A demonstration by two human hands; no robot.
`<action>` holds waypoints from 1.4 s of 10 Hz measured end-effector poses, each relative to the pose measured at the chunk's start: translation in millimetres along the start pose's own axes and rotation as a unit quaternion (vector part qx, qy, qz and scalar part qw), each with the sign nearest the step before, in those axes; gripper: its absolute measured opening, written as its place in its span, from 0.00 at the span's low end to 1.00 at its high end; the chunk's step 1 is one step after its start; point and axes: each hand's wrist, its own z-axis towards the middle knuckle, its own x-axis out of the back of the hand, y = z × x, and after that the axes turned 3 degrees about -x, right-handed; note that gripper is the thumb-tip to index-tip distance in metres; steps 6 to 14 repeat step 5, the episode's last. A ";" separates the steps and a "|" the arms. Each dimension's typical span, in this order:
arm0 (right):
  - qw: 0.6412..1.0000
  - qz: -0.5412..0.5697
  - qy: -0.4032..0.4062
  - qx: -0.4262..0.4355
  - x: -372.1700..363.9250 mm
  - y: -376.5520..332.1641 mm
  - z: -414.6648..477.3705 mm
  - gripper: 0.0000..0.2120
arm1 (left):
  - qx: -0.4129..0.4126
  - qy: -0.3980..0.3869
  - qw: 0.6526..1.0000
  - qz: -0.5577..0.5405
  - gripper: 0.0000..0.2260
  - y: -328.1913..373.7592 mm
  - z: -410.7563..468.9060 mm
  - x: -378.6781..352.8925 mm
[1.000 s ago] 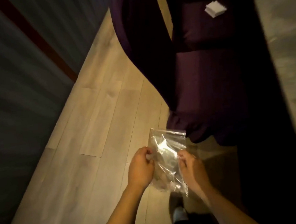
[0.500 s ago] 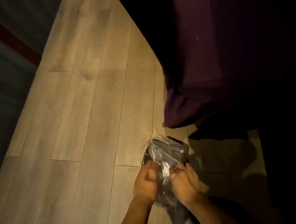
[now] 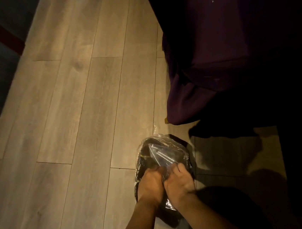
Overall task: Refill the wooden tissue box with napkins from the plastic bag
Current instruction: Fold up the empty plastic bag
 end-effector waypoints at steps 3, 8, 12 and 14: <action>0.999 0.036 0.011 0.021 -14.4 13.1 -9.7 0.20 | 0.054 -0.059 0.980 0.182 0.22 3.1 -1.3 -14.0; 0.979 0.188 0.082 -0.006 4.0 29.4 -25.3 0.21 | 0.023 0.016 0.984 0.178 0.23 9.3 -13.8 -4.2; 0.979 0.188 0.082 -0.006 4.0 29.4 -25.3 0.21 | 0.023 0.016 0.984 0.178 0.23 9.3 -13.8 -4.2; 0.979 0.188 0.082 -0.006 4.0 29.4 -25.3 0.21 | 0.023 0.016 0.984 0.178 0.23 9.3 -13.8 -4.2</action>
